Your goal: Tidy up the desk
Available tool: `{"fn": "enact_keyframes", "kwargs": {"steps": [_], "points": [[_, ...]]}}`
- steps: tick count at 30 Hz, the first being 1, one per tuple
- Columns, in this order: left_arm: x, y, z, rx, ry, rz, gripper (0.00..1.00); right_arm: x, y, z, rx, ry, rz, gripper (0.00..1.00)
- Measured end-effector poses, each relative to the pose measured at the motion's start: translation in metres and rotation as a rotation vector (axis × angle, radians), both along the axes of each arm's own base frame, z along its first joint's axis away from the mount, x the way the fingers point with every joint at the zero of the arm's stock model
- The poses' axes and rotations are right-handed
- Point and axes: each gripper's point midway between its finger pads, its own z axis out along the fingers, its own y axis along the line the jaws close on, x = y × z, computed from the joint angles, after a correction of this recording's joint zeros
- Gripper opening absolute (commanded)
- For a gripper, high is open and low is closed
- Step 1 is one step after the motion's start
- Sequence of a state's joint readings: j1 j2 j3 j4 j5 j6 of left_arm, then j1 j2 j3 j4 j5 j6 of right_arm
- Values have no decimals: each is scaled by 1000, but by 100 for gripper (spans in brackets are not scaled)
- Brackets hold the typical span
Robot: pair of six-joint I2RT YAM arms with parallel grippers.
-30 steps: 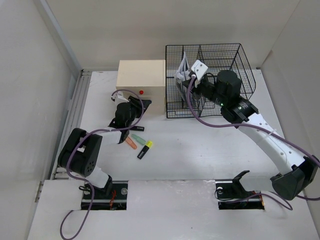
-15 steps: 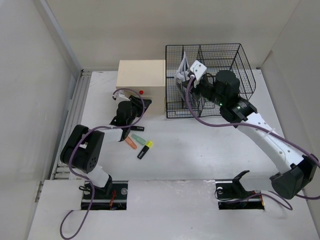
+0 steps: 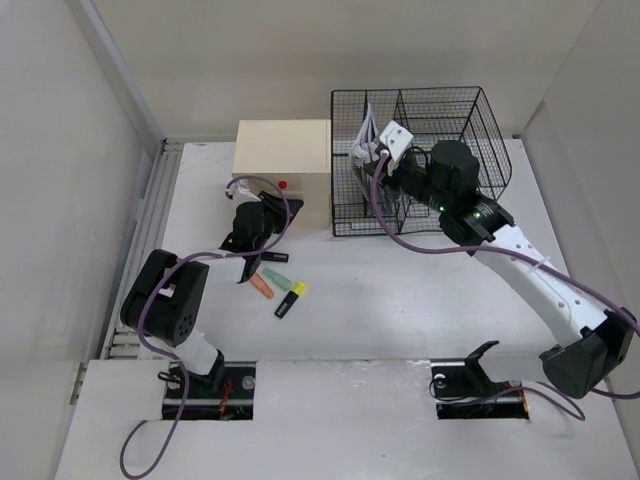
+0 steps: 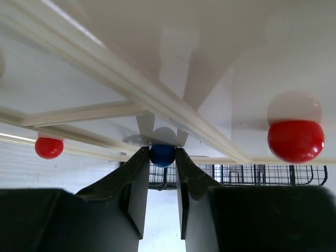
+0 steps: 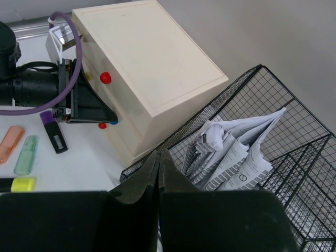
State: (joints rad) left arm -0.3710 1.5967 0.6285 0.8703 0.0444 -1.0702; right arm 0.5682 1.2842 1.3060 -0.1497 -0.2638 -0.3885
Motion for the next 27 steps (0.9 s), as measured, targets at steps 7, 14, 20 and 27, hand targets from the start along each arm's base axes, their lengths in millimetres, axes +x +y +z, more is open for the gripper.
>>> {"fn": "enact_keyframes", "kwargs": {"steps": [7,14,20,27], "points": [[-25,4,-4,-45,-32,-4,5,0,2,-2,-2,5,9,2],[-56,5,-6,-76,-49,-14,5,1,5,-7,-7,17,21,2],[-66,7,-6,-81,-47,-15,14,1,6,-8,-7,18,24,3],[-82,12,-11,-47,-29,-23,81,-1,8,-12,-14,23,47,35]]}}
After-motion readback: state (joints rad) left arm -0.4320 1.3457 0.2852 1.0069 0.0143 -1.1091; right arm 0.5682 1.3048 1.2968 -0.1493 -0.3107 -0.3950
